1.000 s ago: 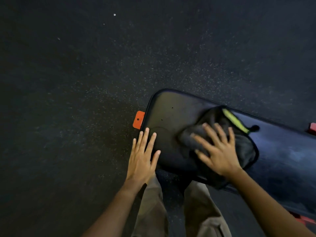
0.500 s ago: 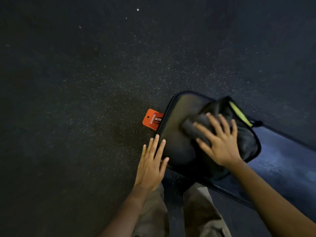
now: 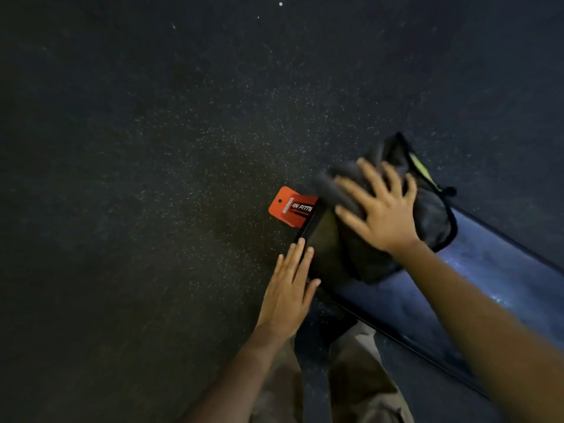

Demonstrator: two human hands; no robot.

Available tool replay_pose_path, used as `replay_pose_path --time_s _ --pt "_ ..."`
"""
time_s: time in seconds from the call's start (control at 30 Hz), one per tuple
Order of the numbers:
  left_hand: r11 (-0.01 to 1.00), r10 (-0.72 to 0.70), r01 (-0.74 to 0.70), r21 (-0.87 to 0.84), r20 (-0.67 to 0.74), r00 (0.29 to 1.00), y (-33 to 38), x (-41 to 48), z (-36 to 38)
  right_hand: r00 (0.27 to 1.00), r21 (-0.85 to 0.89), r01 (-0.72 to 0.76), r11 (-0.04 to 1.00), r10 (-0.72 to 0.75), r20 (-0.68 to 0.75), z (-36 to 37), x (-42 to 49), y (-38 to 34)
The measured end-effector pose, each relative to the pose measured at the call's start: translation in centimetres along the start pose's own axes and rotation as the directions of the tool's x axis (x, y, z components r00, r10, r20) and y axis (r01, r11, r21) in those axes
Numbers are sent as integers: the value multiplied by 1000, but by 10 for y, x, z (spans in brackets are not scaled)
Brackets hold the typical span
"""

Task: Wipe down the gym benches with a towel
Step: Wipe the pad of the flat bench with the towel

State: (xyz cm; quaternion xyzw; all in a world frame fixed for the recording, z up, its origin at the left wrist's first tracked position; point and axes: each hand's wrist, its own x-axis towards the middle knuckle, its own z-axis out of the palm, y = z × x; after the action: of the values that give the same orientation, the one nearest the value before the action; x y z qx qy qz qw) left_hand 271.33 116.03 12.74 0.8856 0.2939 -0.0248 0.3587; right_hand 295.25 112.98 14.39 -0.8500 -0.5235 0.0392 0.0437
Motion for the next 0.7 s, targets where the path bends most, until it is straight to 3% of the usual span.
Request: replay_pose_path --time_s 0.07,0.1,0.17,0.23,0.33,0.37,0.43,0.5,0.53,0.6,0.7 --pt "1000 -11 11 -4 9 1000 0 0 0 955 51 -293 955 290 67 -1 31 -19" --pt "1000 -14 14 -8 16 1000 0 1 -1 954 42 -289 956 285 90 -1 35 -30" --pt "1000 -6 6 -8 22 1000 0 0 -2 995 12 -16 1000 15 94 5 21 -42" --pt "1000 1 -1 6 27 1000 0 0 -3 952 21 289 957 -290 103 11 -7 -43" --pt "1000 0 0 17 38 999 2 1 -5 892 8 433 901 -430 138 8 7 -26" --pt "1000 14 -14 19 37 999 3 3 -5 915 -13 384 923 -379 140 8 21 -20" --pt "998 51 -52 23 40 998 5 7 -7 978 2 125 992 -123 170 1 42 -16" --pt "999 54 -54 4 48 997 10 16 -8 980 46 -148 988 141 142 -1 40 -19" --pt "999 46 -46 -2 52 998 12 21 -8 976 49 -193 980 187 116 -2 31 -24" --pt "999 42 -43 18 40 998 14 28 -7 994 37 -83 996 80 74 -1 6 -32" --pt "997 70 -71 33 32 997 20 36 -7 991 47 52 998 -57 122 -3 1 -18"
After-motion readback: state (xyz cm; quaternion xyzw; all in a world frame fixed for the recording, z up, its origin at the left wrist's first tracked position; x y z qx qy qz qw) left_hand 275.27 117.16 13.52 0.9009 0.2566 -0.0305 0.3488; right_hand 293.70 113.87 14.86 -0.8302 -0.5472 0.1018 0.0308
